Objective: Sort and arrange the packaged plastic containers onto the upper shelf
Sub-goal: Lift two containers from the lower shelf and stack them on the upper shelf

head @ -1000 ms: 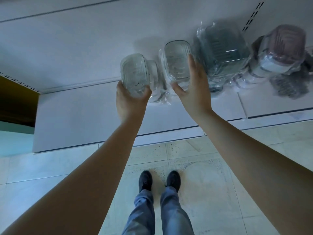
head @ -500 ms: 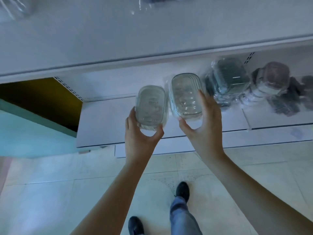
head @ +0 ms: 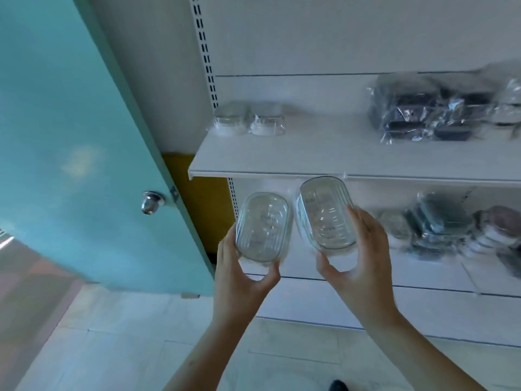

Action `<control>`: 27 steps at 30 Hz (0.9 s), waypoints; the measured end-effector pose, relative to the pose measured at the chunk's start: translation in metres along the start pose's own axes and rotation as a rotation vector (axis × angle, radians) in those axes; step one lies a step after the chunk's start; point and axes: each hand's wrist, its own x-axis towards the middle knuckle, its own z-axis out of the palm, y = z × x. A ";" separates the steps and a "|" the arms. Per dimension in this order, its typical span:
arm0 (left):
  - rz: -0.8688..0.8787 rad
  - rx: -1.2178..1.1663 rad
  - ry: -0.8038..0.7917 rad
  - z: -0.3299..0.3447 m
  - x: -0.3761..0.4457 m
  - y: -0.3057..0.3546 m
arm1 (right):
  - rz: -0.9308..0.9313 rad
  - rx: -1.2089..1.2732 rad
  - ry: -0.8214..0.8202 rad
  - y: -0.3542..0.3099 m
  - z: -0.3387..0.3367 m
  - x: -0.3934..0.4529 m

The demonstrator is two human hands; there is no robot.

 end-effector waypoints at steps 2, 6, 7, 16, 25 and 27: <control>0.023 -0.014 0.033 -0.021 0.017 0.003 | -0.037 0.017 0.029 -0.020 0.010 0.017; 0.042 -0.031 0.100 -0.048 0.057 0.011 | -0.074 0.021 0.059 -0.043 0.031 0.054; 0.039 -0.035 0.112 -0.051 0.070 0.011 | -0.077 0.025 0.065 -0.044 0.037 0.064; 0.035 0.025 0.162 -0.043 0.219 0.002 | 0.014 0.078 0.149 -0.009 0.091 0.187; -0.027 0.103 0.094 -0.013 0.337 -0.009 | 0.225 0.129 0.030 0.025 0.147 0.299; -0.039 0.092 0.076 -0.010 0.350 -0.011 | 0.263 0.133 -0.004 0.027 0.154 0.309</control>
